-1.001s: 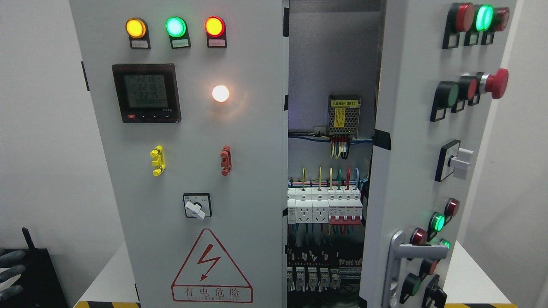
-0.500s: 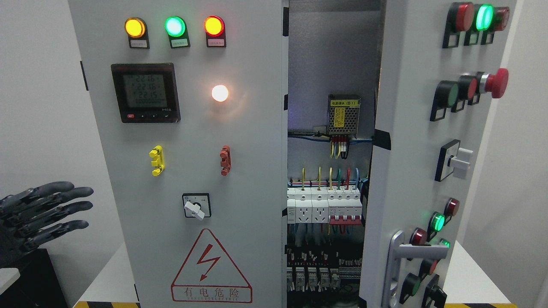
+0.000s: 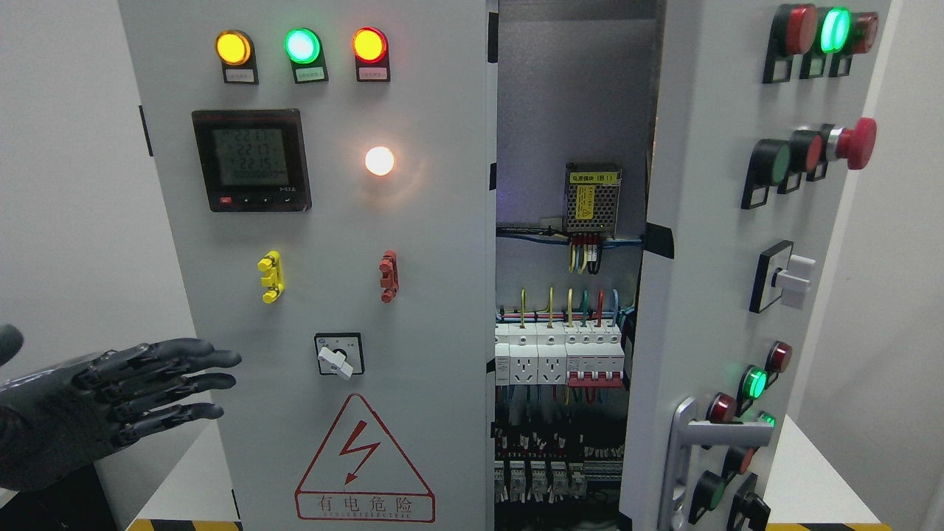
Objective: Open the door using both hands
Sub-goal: 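Move the left hand toward the gap beside the button-covered door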
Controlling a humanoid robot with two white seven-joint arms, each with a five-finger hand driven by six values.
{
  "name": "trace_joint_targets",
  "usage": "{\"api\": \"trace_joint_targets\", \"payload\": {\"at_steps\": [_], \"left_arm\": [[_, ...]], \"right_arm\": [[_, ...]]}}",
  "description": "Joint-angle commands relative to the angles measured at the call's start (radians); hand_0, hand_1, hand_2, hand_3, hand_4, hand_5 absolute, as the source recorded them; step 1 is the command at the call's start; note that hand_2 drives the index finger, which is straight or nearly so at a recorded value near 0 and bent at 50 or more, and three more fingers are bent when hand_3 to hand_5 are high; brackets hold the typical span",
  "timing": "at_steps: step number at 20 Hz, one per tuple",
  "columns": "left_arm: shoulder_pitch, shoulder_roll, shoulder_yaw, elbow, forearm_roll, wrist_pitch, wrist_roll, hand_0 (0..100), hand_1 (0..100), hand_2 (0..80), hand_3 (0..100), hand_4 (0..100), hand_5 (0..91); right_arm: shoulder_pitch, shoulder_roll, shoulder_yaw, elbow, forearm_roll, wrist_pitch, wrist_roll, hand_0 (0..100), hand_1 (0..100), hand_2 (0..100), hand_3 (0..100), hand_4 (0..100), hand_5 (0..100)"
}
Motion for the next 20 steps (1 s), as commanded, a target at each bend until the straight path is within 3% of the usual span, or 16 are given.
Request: {"api": "trace_joint_targets", "payload": {"at_steps": [1, 8, 12, 16, 20], "left_arm": [[-0.33, -0.06, -0.533, 0.0, 0.02, 0.012, 0.001, 0, 0, 0.0, 0, 0, 0.0], [-0.703, -0.194, -0.885, 0.069, 0.165, 0.014, 0.002, 0, 0, 0.0, 0, 0, 0.0], [-0.814, -0.288, -0.985, 0.118, 0.26, 0.014, 0.014, 0, 0, 0.0, 0, 0, 0.0], [-0.863, -0.388, -1.006, 0.118, 0.336, 0.014, 0.111, 0, 0, 0.0, 0, 0, 0.0], [-0.851, -0.469, -0.941, 0.119, 0.345, 0.023, 0.23, 0, 0, 0.0, 0, 0, 0.0]], "right_arm": [[0.0, 0.0, 0.0, 0.0, -0.025, 0.001, 0.001, 38, 0, 0, 0, 0, 0], [0.0, 0.0, 0.0, 0.0, -0.025, 0.001, 0.001, 38, 0, 0, 0, 0, 0], [0.0, 0.0, 0.0, 0.0, -0.025, 0.001, 0.001, 38, 0, 0, 0, 0, 0], [0.0, 0.0, 0.0, 0.0, -0.025, 0.001, 0.001, 38, 0, 0, 0, 0, 0], [0.0, 0.0, 0.0, 0.0, -0.025, 0.001, 0.001, 38, 0, 0, 0, 0, 0]]}}
